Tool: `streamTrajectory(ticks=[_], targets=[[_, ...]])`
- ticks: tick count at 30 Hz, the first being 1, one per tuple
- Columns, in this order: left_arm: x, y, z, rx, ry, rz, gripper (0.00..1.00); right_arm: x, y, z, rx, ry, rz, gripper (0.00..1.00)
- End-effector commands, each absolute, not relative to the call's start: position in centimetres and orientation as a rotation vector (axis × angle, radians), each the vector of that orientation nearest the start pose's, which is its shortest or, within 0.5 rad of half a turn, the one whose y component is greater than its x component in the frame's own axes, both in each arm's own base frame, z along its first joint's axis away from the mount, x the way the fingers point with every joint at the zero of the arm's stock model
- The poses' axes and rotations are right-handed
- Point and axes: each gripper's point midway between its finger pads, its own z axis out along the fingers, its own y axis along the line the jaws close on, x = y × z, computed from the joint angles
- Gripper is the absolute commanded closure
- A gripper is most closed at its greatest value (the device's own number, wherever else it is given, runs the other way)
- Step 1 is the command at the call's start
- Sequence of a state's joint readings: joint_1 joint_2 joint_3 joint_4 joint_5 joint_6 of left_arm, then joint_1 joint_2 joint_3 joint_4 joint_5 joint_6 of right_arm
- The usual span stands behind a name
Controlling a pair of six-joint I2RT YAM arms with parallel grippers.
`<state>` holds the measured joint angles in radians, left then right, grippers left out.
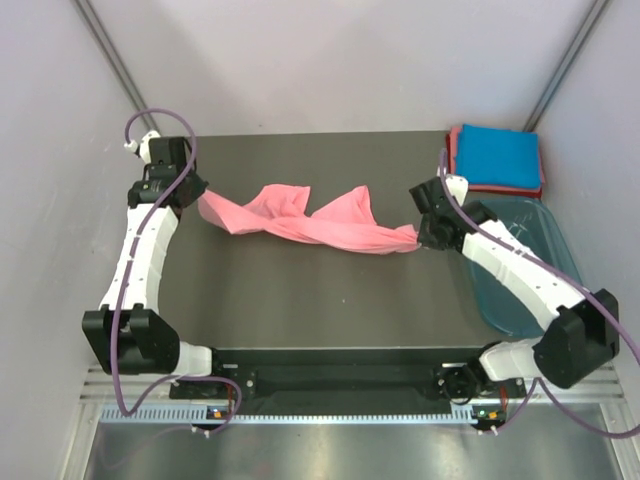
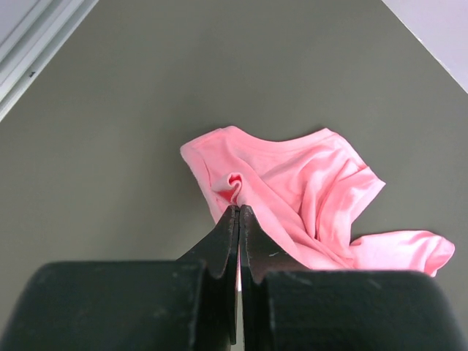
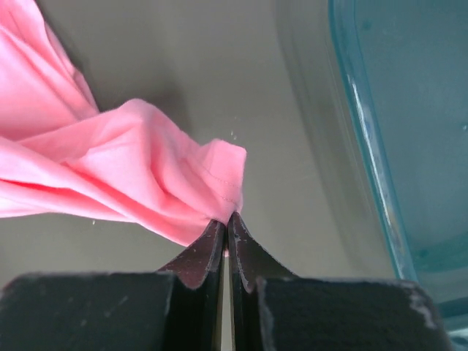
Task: Fold and stack the t-shirts
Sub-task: Flatten the tshirt out
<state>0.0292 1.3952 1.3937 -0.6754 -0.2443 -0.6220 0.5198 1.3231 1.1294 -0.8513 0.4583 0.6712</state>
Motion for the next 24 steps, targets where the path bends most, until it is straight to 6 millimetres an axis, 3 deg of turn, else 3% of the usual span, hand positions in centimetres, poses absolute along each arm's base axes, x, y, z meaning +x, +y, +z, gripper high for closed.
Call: streamTrajectory(ticks=[1,3,6,7,9,10,13,18,24], targets=[[37.9,4.3,27.9,-0.824,1.986,-0.011,1.00,31.9,9.9,17.7,0.339,2.414,-0.045,1.00],[37.6,4.6,28.8,-0.825,1.965,-0.007,1.00,32.9,10.3,18.7,0.340,2.416,0.015,1.00],[37.0,4.5,30.9,-0.825,1.923,-0.031,1.00,34.6,10.8,22.9,0.337,2.337,0.133,1.00],[36.7,4.4,31.9,-0.822,1.898,-0.051,1.00,35.3,11.0,25.4,0.332,2.286,0.179,1.00],[36.6,3.9,33.8,-0.805,1.862,-0.103,1.00,35.4,11.6,27.5,0.312,2.264,0.232,1.00],[36.2,3.8,34.6,-0.802,1.851,-0.114,1.00,35.7,11.8,29.6,0.310,2.222,0.262,1.00],[34.9,4.1,37.6,-0.790,1.792,-0.105,1.00,34.9,12.1,32.3,0.313,2.178,0.324,1.00],[32.7,4.5,42.6,-0.760,1.696,-0.097,1.00,33.5,11.9,35.0,0.319,2.112,0.388,1.00],[30.0,5.6,45.8,-0.760,1.617,-0.037,1.00,32.6,10.2,40.0,0.377,1.953,0.389,1.00]])
